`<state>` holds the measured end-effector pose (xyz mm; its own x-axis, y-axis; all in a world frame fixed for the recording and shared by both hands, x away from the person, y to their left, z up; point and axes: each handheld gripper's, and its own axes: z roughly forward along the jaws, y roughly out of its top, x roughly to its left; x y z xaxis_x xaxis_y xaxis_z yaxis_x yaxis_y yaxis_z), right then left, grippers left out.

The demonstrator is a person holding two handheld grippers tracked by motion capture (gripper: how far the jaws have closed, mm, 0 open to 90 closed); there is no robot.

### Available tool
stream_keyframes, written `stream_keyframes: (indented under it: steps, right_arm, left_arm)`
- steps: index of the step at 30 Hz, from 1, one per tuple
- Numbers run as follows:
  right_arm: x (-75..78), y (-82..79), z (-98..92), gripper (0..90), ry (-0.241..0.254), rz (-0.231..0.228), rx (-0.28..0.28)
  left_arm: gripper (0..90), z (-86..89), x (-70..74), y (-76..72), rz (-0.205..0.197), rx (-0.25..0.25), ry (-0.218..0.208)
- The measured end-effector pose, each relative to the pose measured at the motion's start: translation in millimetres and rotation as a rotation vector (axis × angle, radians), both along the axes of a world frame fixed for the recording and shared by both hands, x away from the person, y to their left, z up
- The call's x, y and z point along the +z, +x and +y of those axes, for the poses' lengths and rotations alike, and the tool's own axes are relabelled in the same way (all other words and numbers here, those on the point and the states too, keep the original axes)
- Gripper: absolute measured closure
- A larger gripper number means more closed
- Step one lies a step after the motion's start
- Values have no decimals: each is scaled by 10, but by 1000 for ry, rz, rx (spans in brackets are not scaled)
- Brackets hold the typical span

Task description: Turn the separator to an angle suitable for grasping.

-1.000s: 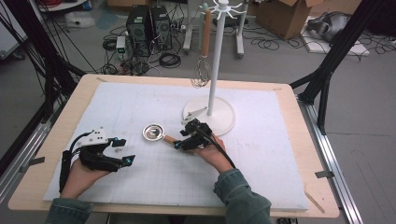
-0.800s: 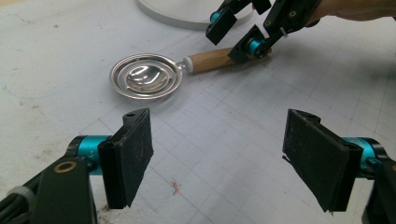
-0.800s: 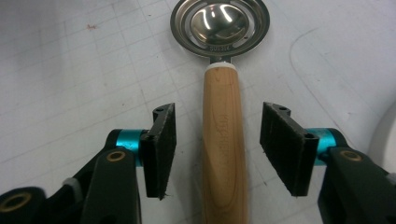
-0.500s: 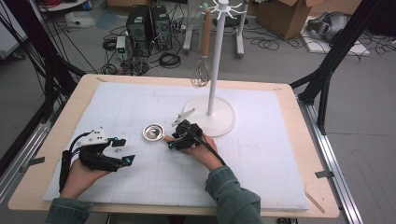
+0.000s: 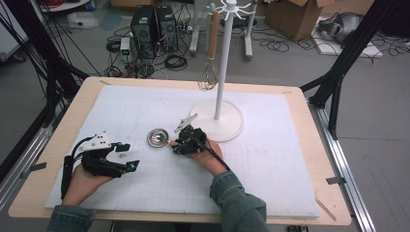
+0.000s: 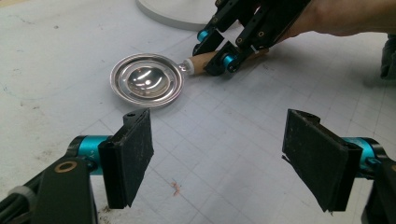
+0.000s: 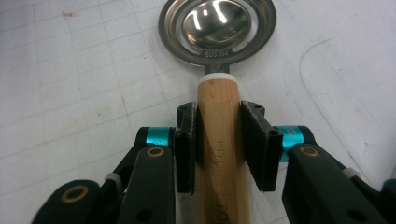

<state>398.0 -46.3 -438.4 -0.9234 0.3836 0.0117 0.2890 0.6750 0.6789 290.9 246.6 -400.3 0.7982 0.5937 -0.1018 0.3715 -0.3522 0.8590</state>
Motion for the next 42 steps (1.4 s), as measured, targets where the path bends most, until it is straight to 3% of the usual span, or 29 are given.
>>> stream_keyframes:
  steps: [3,12,15,19,26,27,32,42]
  right_arm:
    - [1,5,-5,678,2,-3,9]
    - [11,18,-43,682,28,42,38]
    - [67,-12,-46,704,68,49,50]
    - [67,-31,-53,704,43,52,73]
    - [35,-25,-52,693,43,66,53]
    - [16,-20,-41,688,30,46,59]
    - [1,-47,-15,682,7,35,54]
    - [15,-31,-45,706,40,55,72]
  left_arm:
    - [250,3,2,2,-2,1,2]
    - [250,22,12,0,-2,4,-3]
    - [250,26,20,-4,-6,6,-6]
    - [251,19,21,-3,-8,5,-3]
    - [250,12,19,-3,-6,2,-5]
    - [250,10,17,-4,-5,2,-4]
    - [251,10,17,-2,-6,2,-3]
    - [251,15,16,-2,-4,5,-8]
